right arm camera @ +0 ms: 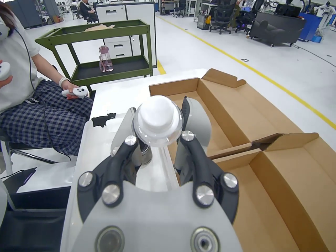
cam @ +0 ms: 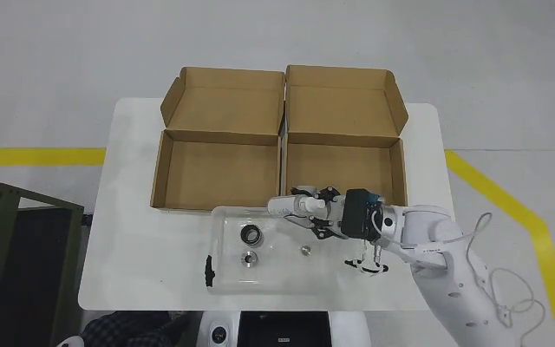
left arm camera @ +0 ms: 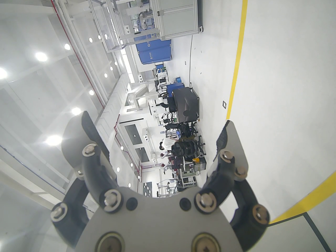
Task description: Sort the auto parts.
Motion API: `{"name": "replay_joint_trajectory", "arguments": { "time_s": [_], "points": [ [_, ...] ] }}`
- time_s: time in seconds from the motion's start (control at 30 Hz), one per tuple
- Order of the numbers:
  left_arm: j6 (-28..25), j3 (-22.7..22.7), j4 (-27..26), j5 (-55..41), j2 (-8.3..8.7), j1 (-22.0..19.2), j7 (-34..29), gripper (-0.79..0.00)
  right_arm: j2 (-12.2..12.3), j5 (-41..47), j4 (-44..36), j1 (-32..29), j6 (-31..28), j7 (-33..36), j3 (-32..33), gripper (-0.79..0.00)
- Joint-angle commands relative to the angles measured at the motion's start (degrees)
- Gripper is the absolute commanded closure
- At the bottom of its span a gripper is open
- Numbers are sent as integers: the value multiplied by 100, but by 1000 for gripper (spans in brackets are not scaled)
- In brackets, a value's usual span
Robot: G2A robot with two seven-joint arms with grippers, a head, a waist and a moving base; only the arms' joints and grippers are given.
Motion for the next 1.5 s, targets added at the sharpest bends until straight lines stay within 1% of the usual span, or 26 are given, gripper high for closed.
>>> {"name": "replay_joint_trajectory", "arguments": {
  "time_s": [0.0,0.23,0.3,0.37,0.6,0.97,1.27,1.47],
  "points": [
    [0,0,0,0,0,0,0,-785,4,49,8,27,6,-23,20,0],
    [0,0,0,0,0,0,0,-785,11,124,36,137,75,-65,51,0],
    [0,0,0,0,0,0,0,-785,19,-78,31,208,161,90,62,0],
    [0,0,0,0,0,0,0,-785,10,-96,88,254,231,92,-7,0],
    [0,0,0,0,0,0,0,-785,-21,-258,553,569,573,261,-154,0],
    [0,0,0,0,0,0,0,-785,-45,-415,1255,1177,865,743,-259,0],
    [0,0,0,0,0,0,0,-785,-121,-616,1924,1706,1101,1018,-615,0],
    [0,0,0,0,0,0,0,-785,-182,-702,2365,2037,1124,1157,-882,0]
  ]
}}
